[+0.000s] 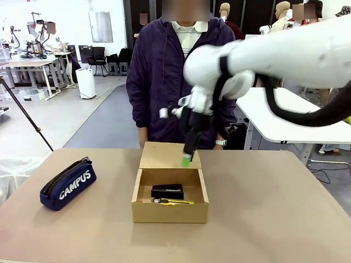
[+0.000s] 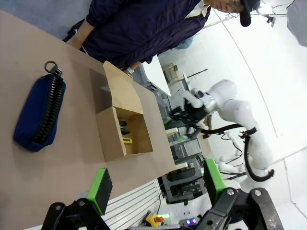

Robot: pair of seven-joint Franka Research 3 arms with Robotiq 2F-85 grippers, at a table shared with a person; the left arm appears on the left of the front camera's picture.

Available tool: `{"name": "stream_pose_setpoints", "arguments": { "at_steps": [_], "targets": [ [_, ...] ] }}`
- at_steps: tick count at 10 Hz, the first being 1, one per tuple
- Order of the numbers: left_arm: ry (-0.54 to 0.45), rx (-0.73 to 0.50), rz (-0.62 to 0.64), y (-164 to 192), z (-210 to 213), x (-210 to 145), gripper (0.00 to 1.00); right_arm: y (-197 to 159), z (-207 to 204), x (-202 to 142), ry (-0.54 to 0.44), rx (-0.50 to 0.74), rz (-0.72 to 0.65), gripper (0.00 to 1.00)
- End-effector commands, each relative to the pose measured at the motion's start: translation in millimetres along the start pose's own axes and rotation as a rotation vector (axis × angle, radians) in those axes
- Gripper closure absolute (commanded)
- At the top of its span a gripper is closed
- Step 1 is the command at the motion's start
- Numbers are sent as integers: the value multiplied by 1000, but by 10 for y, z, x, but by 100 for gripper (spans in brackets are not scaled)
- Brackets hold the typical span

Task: Pack the items into the box.
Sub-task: Pick up the item specified by the human and place it in the Mailer Box.

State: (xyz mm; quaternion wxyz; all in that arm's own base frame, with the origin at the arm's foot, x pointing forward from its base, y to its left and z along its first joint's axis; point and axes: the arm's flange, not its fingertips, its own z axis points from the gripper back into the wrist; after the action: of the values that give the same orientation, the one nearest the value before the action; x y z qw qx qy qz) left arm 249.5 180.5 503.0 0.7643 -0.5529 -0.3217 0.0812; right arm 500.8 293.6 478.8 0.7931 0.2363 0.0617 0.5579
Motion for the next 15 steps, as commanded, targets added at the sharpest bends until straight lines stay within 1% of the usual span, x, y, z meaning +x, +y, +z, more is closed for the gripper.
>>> {"name": "stream_pose_setpoints", "arguments": {
  "at_steps": [1, 2, 3, 4, 5, 6, 7, 8, 9, 10, 15],
  "targets": [
    [-10, -18, -8, -19, 0, 10, 0, 282, 349, -960, -179, 151, -184, 0],
    [-10, -18, -8, -19, 0, 10, 0, 396, 475, -1355, -259, 193, -225, 0],
    [-10, -18, -8, -19, 0, 10, 0, 524, 579, -1809, -375, 233, -271, 0],
    [-10, -18, -8, -19, 0, 10, 0, 640, 634, -2350, -503, 256, -364, 0],
    [-10, -18, -8, -19, 0, 10, 0, 697, 618, -2833, -632, 274, -485, 0],
    [-10, -18, -8, -19, 0, 10, 0, 729, 545, -3250, -746, 303, -567, 0],
    [-10, -18, -8, -19, 0, 10, 0, 737, 416, -3589, -856, 342, -607, 0],
    [-10, -18, -8, -19, 0, 10, 0, 742, 271, -3846, -959, 339, -641, 0],
    [-10, -18, -8, -19, 0, 10, 0, 688, 108, -3998, -1012, 324, -727, 0],
    [-10, -18, -8, -19, 0, 10, 0, 705, 377, -3848, -817, 364, -617, 0],
    [-10, -18, -8, -19, 0, 10, 0, 705, 377, -3848, -817, 364, -617, 0]
  ]
}}
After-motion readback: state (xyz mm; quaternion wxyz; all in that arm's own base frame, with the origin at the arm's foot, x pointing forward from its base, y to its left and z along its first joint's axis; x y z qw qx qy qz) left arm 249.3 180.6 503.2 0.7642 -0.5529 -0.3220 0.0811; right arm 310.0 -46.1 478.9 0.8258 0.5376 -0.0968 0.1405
